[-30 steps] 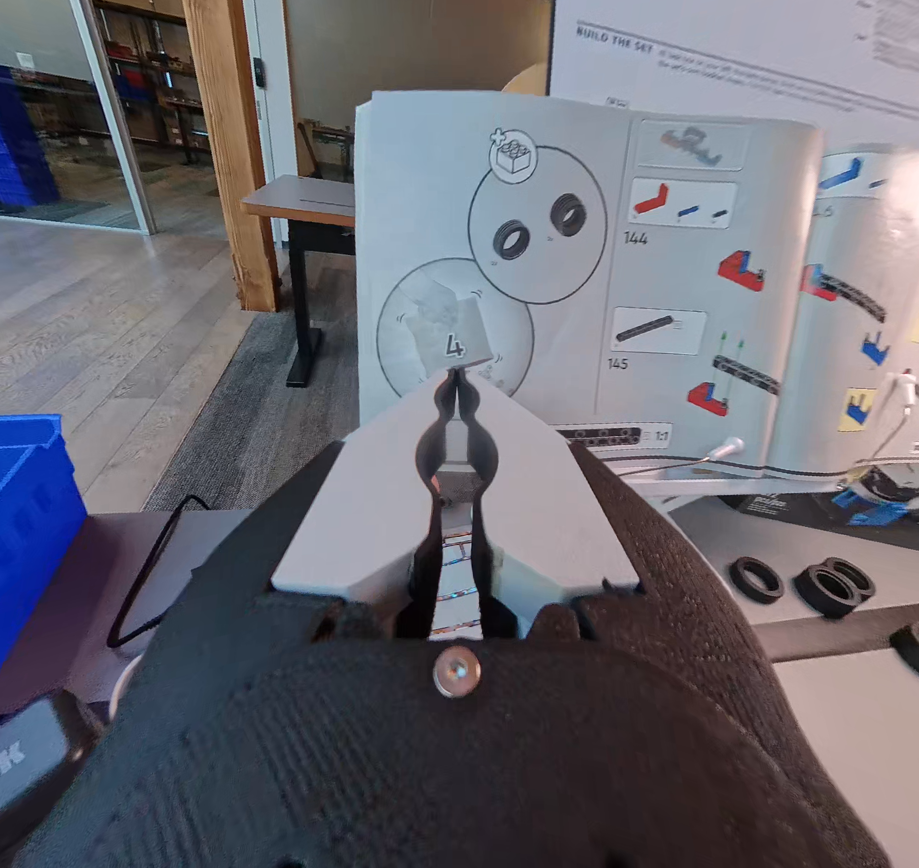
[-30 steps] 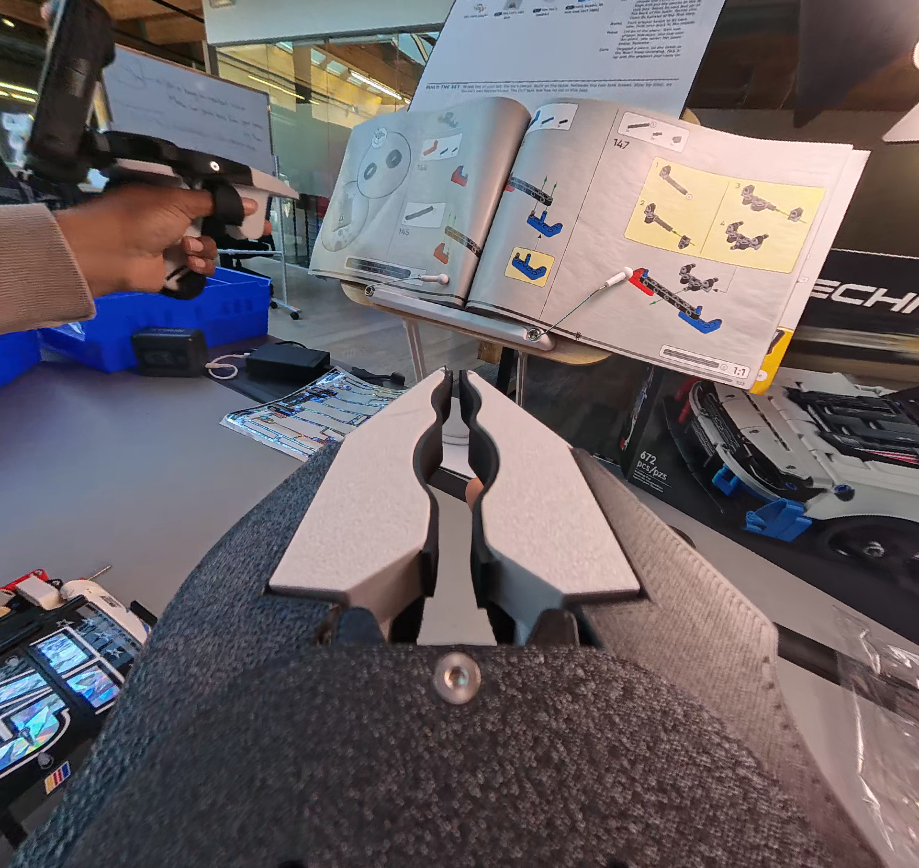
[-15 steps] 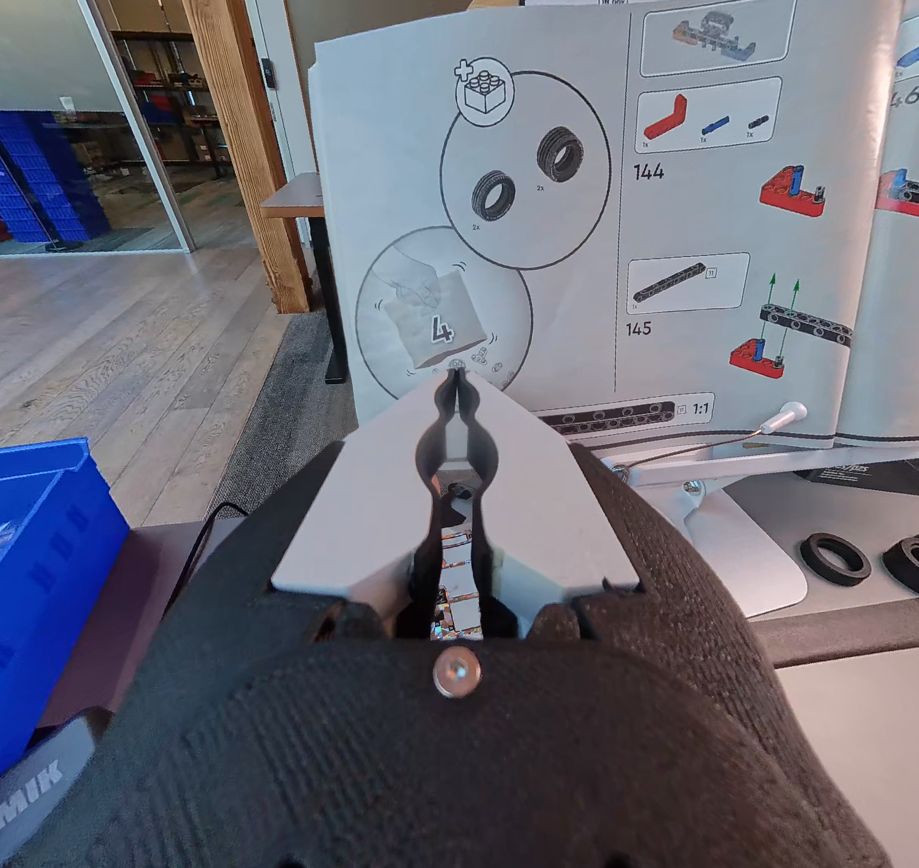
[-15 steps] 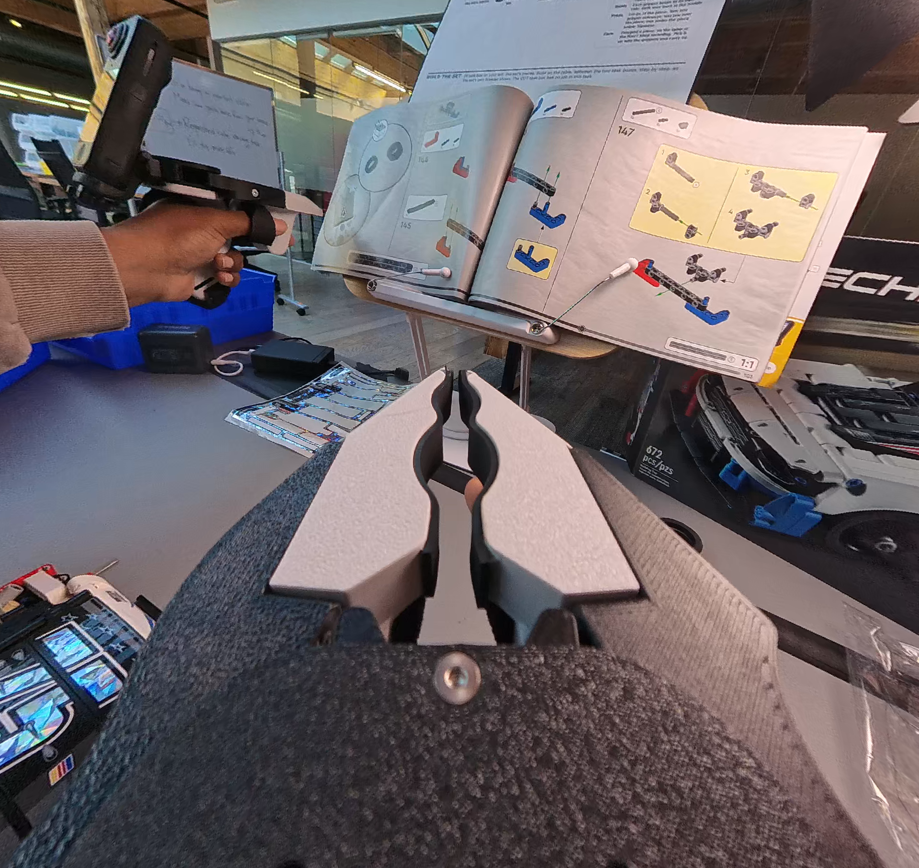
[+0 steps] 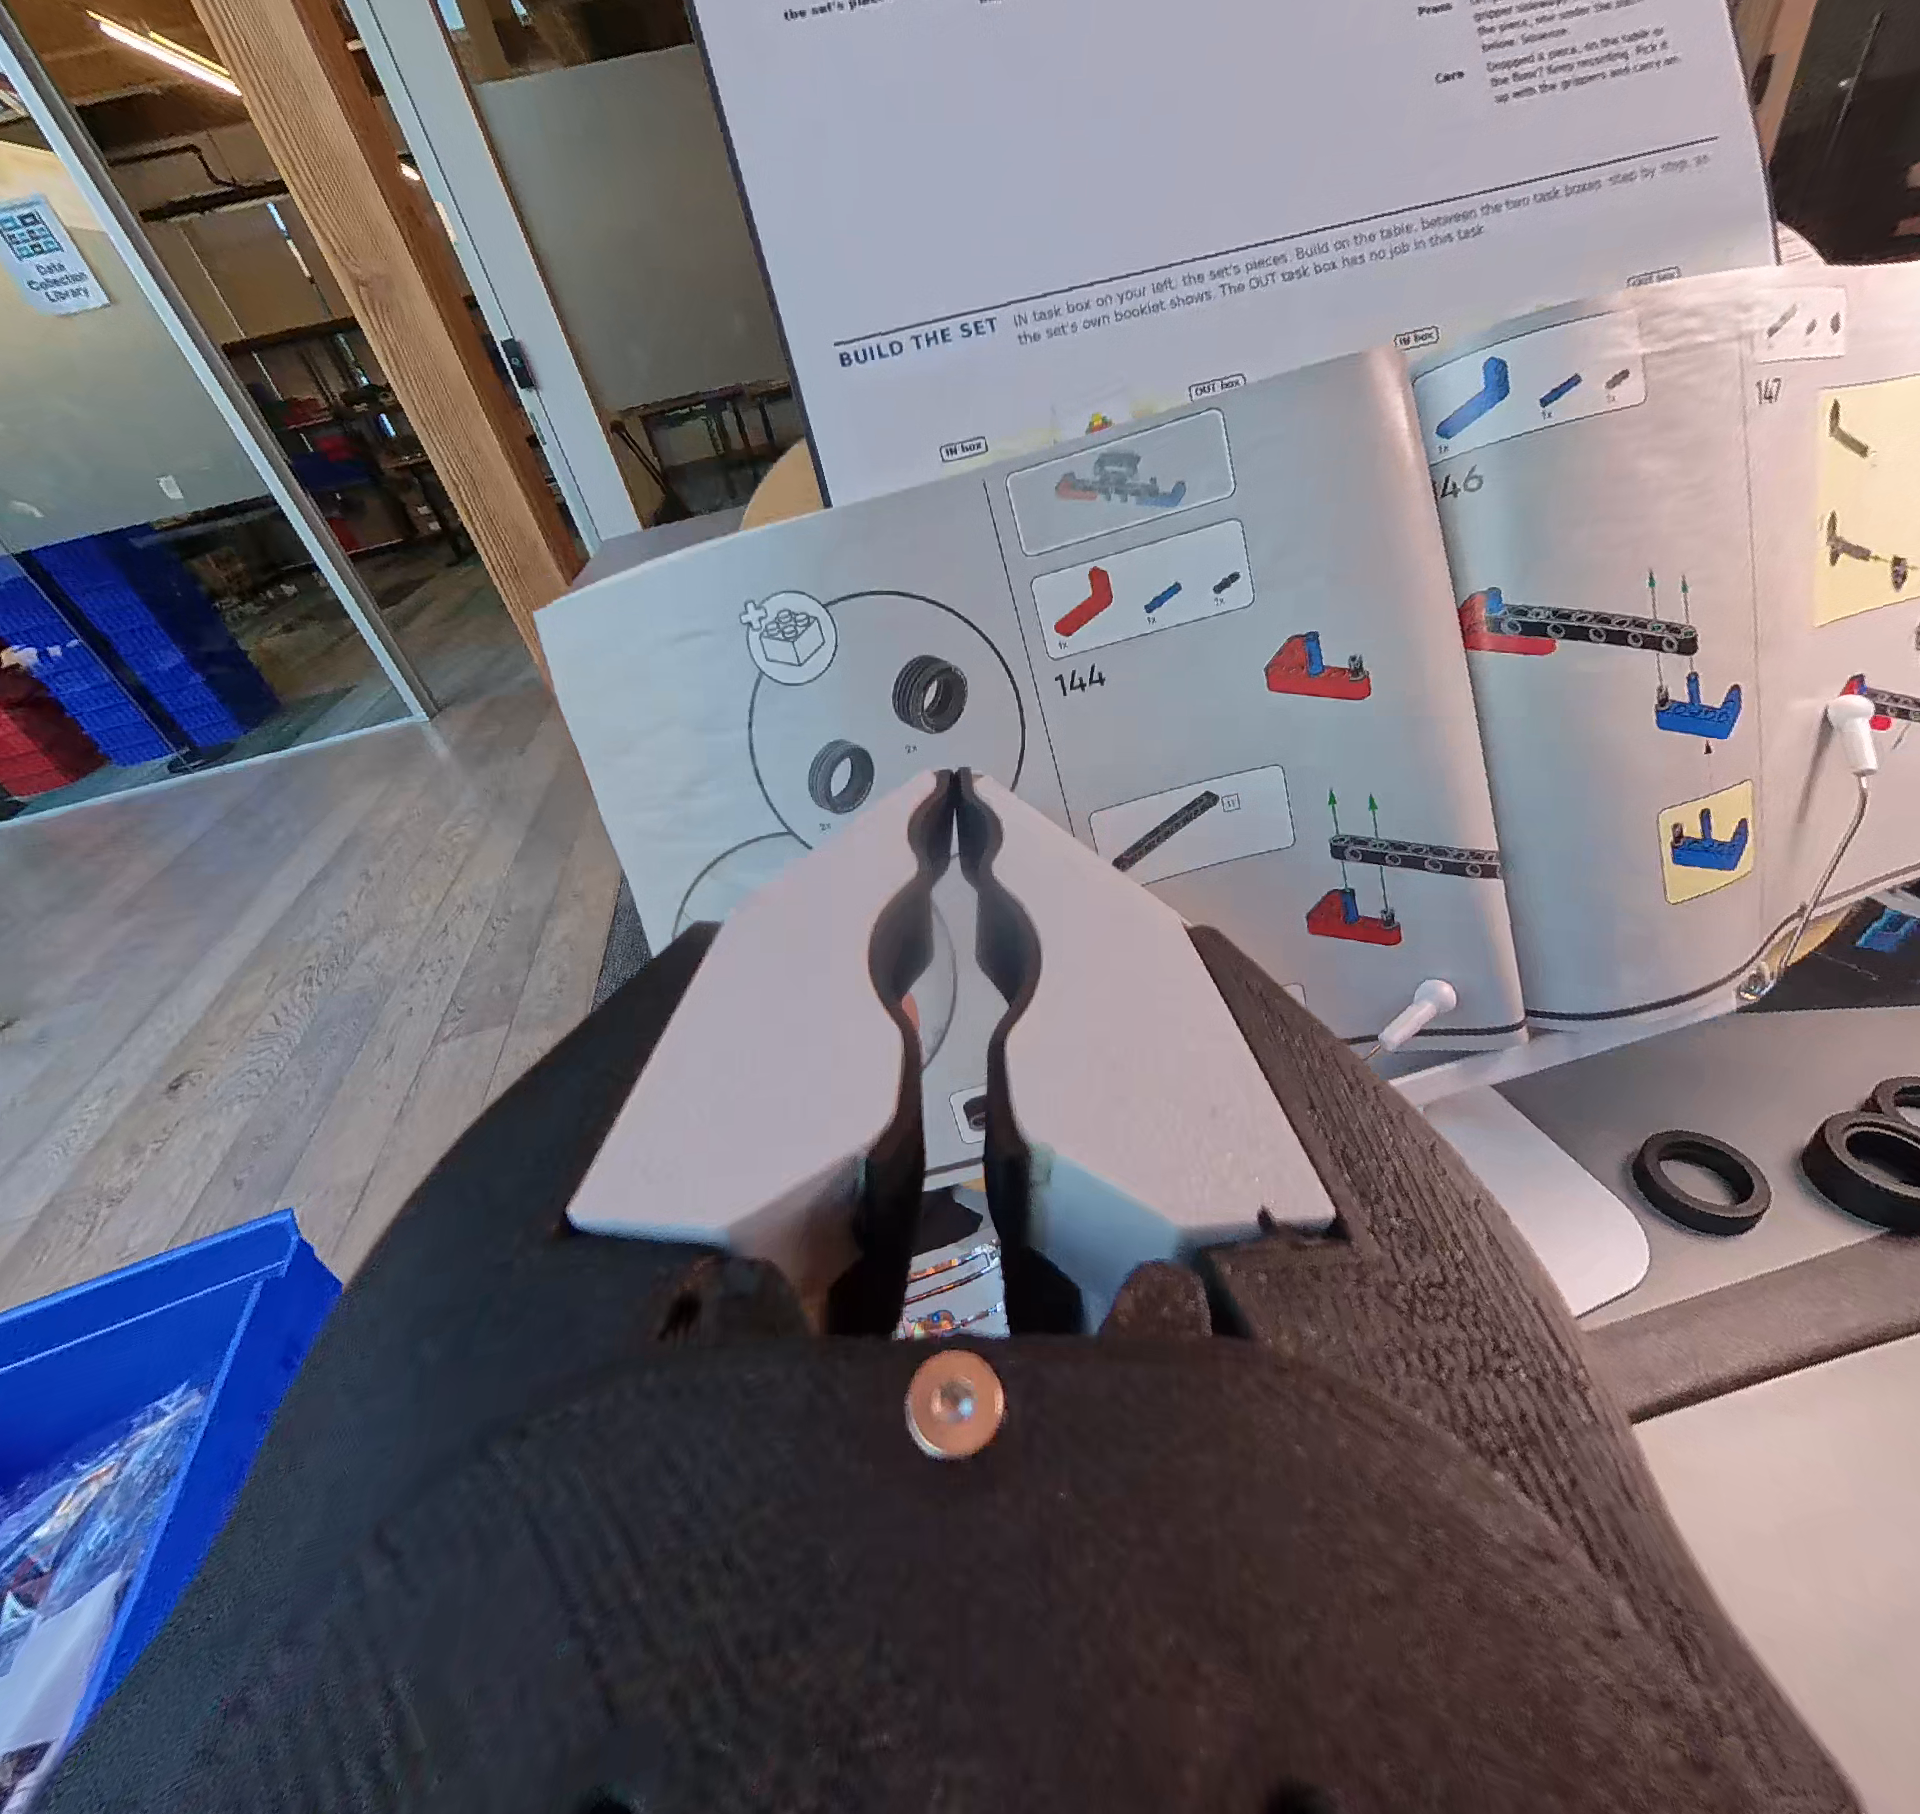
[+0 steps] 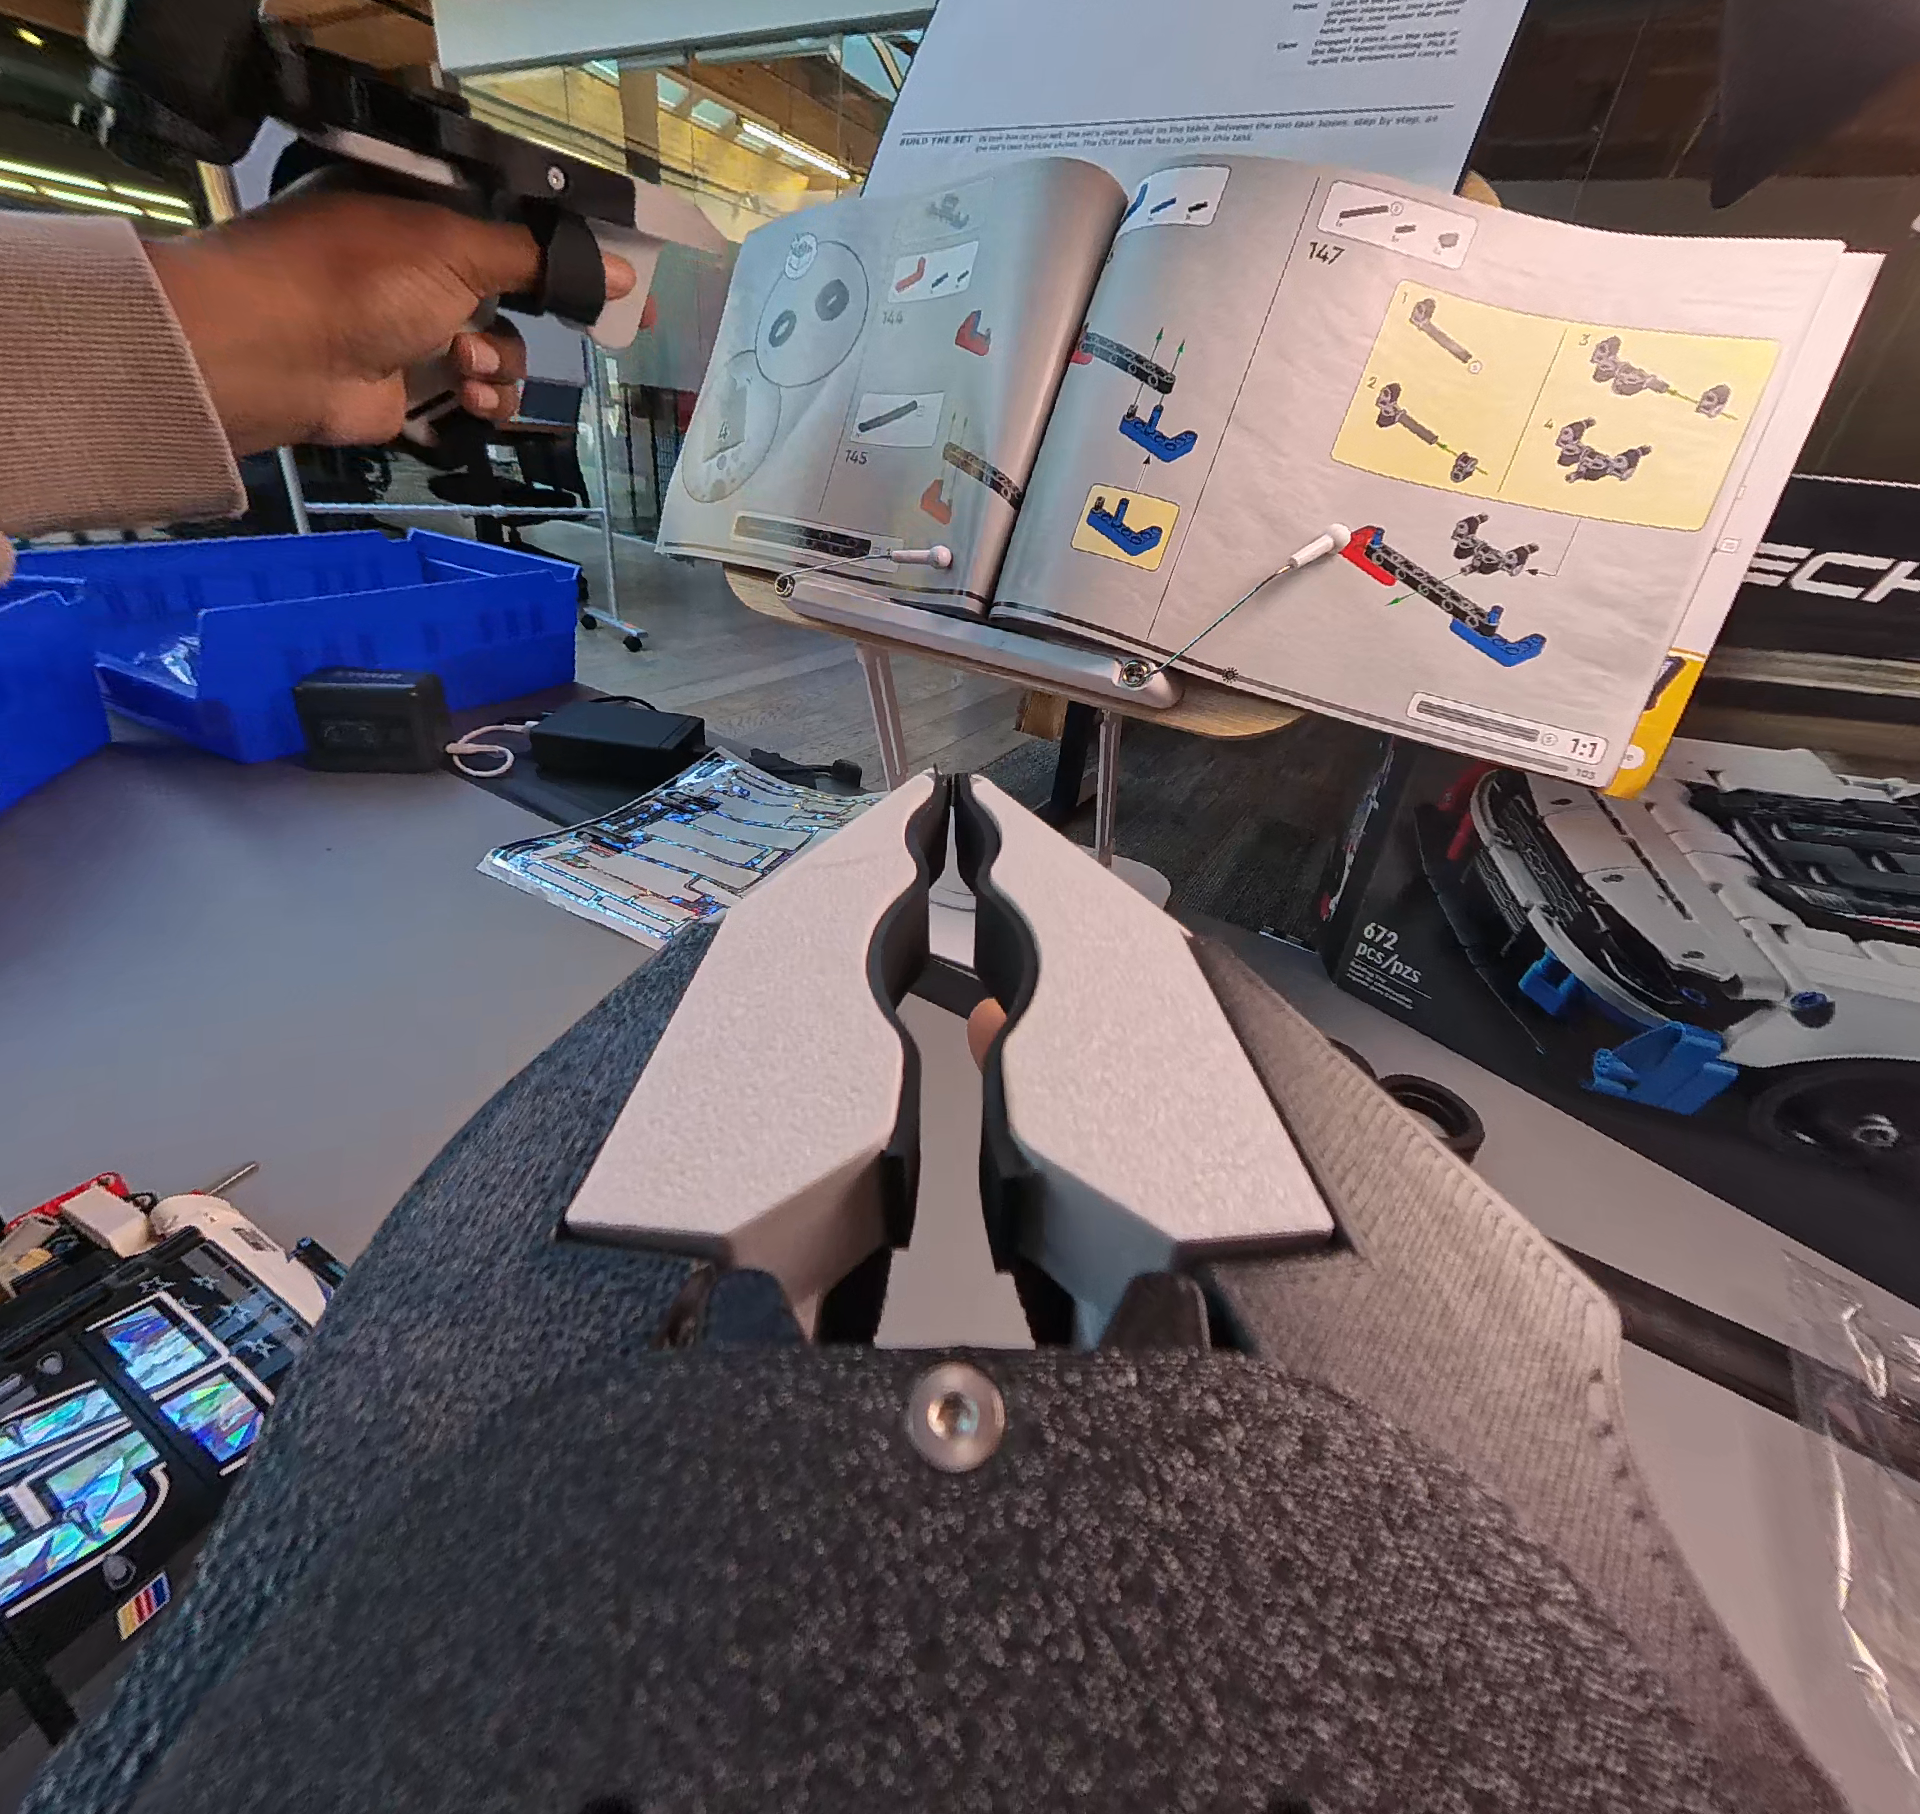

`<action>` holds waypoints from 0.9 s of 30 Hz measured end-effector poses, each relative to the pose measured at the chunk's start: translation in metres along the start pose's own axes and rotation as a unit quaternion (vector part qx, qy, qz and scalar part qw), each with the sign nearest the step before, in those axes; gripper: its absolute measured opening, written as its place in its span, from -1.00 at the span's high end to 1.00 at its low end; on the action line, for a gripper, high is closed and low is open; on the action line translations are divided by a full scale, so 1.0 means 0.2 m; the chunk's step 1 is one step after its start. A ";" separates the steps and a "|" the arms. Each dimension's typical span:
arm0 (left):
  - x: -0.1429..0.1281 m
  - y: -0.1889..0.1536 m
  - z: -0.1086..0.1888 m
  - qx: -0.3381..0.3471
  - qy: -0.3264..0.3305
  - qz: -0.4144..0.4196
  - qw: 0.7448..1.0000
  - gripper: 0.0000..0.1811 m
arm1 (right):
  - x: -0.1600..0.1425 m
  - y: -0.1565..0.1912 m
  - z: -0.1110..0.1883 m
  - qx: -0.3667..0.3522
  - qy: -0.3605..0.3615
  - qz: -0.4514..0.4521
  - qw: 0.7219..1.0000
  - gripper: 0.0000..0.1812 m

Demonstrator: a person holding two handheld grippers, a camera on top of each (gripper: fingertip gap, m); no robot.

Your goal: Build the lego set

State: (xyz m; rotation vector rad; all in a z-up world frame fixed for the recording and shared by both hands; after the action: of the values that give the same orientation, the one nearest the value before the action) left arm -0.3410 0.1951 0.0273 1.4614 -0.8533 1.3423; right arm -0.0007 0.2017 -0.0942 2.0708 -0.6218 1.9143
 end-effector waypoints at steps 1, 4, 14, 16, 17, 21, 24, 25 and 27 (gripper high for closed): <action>0.01 0.00 0.00 0.003 0.000 -0.003 1.000 1.00 | 0.00 0.00 0.00 0.001 0.001 0.000 1.000 1.00; 0.02 -0.02 -0.01 0.003 -0.001 0.001 1.000 1.00 | 0.01 0.01 0.00 -0.001 0.000 0.006 1.000 1.00; -0.26 -0.24 0.08 -0.060 0.028 -0.010 0.998 1.00 | 0.02 -0.04 0.01 -0.009 -0.002 -0.015 1.000 1.00; -0.35 -0.31 0.15 -0.084 0.032 -0.008 0.996 1.00 | 0.02 -0.05 0.01 -0.012 -0.003 -0.013 1.000 1.00; -0.39 -0.34 0.19 -0.095 0.034 -0.005 0.995 1.00 | 0.01 -0.05 0.01 -0.012 -0.002 -0.014 1.000 1.00; -0.55 -0.52 0.41 -0.146 0.034 0.004 0.989 1.00 | -0.03 -0.05 0.00 -0.015 0.011 -0.022 1.000 1.00; -0.64 -0.63 0.58 -0.172 0.033 0.013 0.984 1.00 | -0.08 -0.03 -0.02 -0.010 0.026 -0.028 0.999 1.00; -0.67 -0.65 0.63 -0.175 0.035 0.022 0.984 1.00 | -0.09 -0.02 -0.02 -0.011 0.030 -0.025 0.999 1.00; -0.73 -0.67 0.74 -0.177 0.041 0.038 0.983 1.00 | -0.11 -0.01 -0.03 -0.014 0.036 -0.014 0.999 1.00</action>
State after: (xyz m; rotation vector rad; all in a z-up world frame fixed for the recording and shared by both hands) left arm -0.1905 0.0834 -0.1331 1.0990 -1.0431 1.2236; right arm -0.0051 0.2091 -0.1156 1.9734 -0.5978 1.9442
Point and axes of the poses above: each gripper's, where its closed fingertips meet, z back along the fingers, x out of its top, y = z × x across the jaws, the point moved 4 cm from there along z, back along the fingers, and after that the axes turned 5 degrees about -x, right-handed, at the moved point
